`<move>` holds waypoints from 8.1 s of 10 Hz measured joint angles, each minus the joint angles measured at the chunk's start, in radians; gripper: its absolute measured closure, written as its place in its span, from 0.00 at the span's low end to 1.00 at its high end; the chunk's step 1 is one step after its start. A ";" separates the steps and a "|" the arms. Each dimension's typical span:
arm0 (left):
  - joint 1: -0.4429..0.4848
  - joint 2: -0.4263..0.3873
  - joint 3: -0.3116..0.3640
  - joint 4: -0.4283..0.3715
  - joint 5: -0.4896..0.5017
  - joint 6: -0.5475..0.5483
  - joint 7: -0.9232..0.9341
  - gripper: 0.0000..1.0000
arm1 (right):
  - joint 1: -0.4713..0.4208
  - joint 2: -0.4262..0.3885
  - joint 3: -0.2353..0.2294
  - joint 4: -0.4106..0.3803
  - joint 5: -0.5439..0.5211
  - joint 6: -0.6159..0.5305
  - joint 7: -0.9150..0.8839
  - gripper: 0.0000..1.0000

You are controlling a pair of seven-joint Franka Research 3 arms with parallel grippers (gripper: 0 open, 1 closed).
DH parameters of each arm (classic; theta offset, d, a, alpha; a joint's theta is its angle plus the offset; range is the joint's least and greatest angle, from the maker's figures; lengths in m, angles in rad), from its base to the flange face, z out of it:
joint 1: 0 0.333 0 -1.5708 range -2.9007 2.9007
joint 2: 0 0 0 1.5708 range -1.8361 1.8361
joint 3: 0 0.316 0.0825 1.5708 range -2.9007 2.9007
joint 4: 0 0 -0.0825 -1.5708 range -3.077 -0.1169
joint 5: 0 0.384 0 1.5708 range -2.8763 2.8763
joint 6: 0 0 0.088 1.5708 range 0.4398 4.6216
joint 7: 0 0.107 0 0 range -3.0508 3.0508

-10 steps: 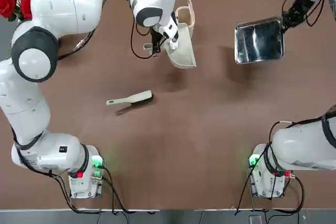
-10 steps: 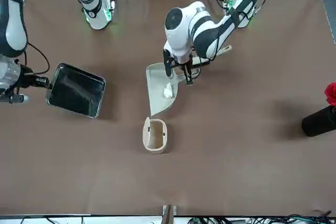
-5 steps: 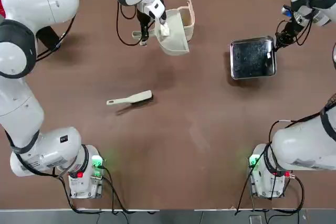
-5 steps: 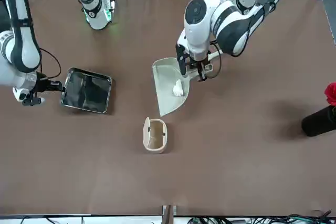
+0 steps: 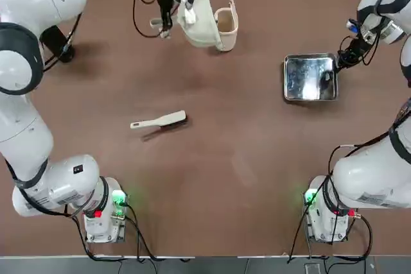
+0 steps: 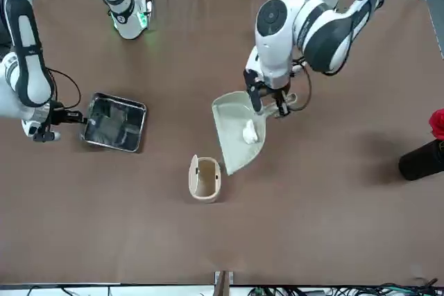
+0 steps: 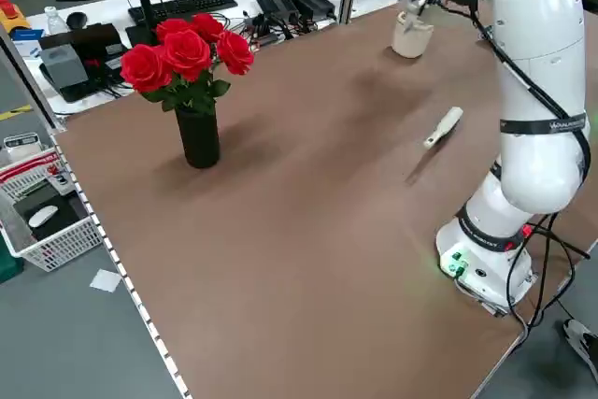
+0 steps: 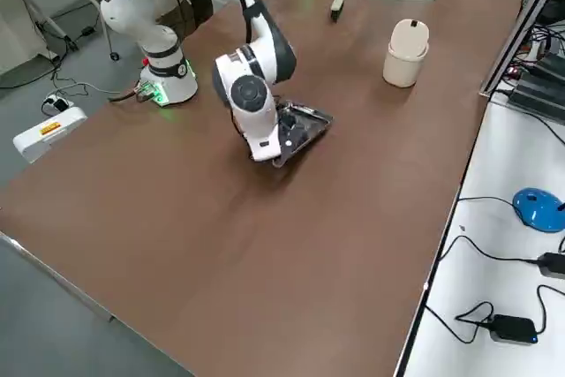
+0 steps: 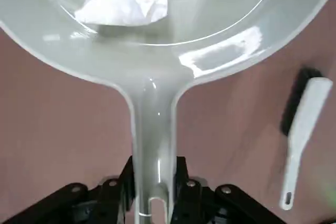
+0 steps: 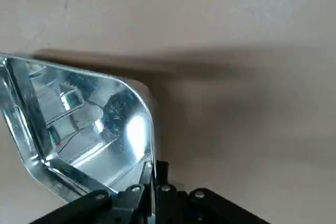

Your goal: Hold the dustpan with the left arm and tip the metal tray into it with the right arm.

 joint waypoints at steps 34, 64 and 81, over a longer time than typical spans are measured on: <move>-0.737 -0.153 0.868 0.196 -0.105 -0.028 0.127 0.67 | 0.132 -0.245 0.186 0.746 -0.407 -0.719 0.547 0.00; -0.695 -0.381 1.113 -0.757 -0.360 0.714 0.362 0.25 | 0.059 -0.326 0.217 0.583 -0.396 -0.613 0.527 0.00; -0.248 -0.597 1.091 0.115 -0.749 -0.083 -0.243 0.01 | 0.057 -0.329 0.219 0.582 -0.398 -0.603 0.527 0.00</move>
